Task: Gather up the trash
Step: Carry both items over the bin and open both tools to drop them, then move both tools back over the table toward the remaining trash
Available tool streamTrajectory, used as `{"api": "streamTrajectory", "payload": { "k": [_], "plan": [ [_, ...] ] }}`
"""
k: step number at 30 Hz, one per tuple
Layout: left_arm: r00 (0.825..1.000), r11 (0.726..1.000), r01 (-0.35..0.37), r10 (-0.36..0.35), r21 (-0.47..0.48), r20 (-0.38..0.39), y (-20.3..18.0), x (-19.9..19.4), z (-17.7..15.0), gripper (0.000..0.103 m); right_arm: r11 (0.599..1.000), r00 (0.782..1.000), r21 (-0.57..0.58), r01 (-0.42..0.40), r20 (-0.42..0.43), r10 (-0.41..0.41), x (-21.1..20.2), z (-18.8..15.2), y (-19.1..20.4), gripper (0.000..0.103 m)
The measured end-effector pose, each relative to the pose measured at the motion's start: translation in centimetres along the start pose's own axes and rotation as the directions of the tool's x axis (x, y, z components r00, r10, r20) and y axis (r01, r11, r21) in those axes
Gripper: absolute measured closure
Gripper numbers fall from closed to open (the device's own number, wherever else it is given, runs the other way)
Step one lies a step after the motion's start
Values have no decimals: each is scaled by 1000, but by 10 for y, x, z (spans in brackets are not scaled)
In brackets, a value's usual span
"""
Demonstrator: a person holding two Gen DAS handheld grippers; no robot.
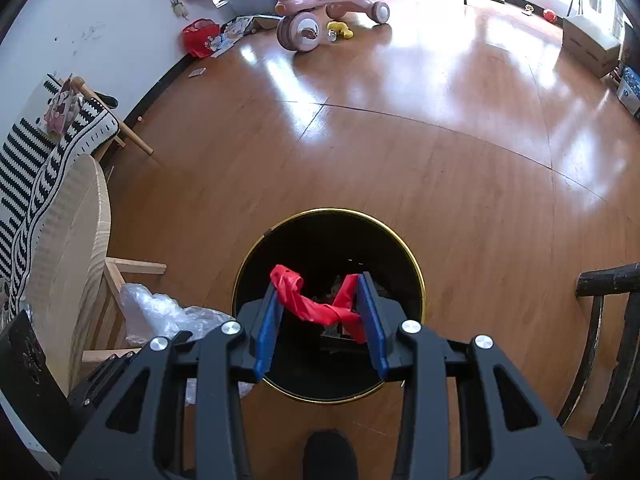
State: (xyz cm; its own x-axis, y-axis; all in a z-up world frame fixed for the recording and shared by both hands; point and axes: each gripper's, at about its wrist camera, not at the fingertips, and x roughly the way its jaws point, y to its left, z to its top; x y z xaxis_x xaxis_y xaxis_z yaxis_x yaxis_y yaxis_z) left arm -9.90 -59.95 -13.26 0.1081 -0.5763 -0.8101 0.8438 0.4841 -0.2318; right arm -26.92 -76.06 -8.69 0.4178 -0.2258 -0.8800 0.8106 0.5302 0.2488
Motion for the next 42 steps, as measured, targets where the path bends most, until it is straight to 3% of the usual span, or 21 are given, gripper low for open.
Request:
{"api": "streamTrajectory", "payload": {
  "k": [2,3,4,5,15,19,24,29,33,38,42],
  "plan": [
    [1000,1000,5,-5,-2,1,3,1,1,80,1000,1000,3,-1,5,1,0,-2,2,48],
    [1000,1000,5,-5,-2,0,4,1,2,66,1000,1000,6,2,9,-2,0,-2,2,43],
    [1000,1000,3,-3,-3,0,5,1,2,44,1000,1000,6,2,15,-2,-1,-2,4,38],
    [1000,1000,1,-1,-5,9,3,-1,0,39,1000,1000,5,0,20,0,-2,-2,2,37],
    [999,1000,-24,24,0,39,9,-18,0,29,999,998,7,-31,55,31,-12,-2,15,37],
    [996,999,-50,50,-4,80,26,-49,2,24,998,995,-29,-52,81,55,-23,-2,41,33],
    [982,993,-111,118,-50,151,65,-106,1,19,987,988,-127,-99,110,113,-39,-10,105,31],
    [949,968,-217,240,-125,207,120,-174,-12,16,955,976,-258,-148,119,183,-55,-28,188,30],
    [908,930,-303,348,-207,234,178,-231,-35,15,912,963,-357,-204,93,252,-62,-52,264,30],
    [840,852,-407,491,-330,230,258,-299,-78,15,830,945,-489,-269,34,326,-66,-94,363,30],
    [781,761,-468,594,-450,191,331,-351,-124,15,754,926,-569,-327,-33,376,-65,-134,432,30]
  ]
}}
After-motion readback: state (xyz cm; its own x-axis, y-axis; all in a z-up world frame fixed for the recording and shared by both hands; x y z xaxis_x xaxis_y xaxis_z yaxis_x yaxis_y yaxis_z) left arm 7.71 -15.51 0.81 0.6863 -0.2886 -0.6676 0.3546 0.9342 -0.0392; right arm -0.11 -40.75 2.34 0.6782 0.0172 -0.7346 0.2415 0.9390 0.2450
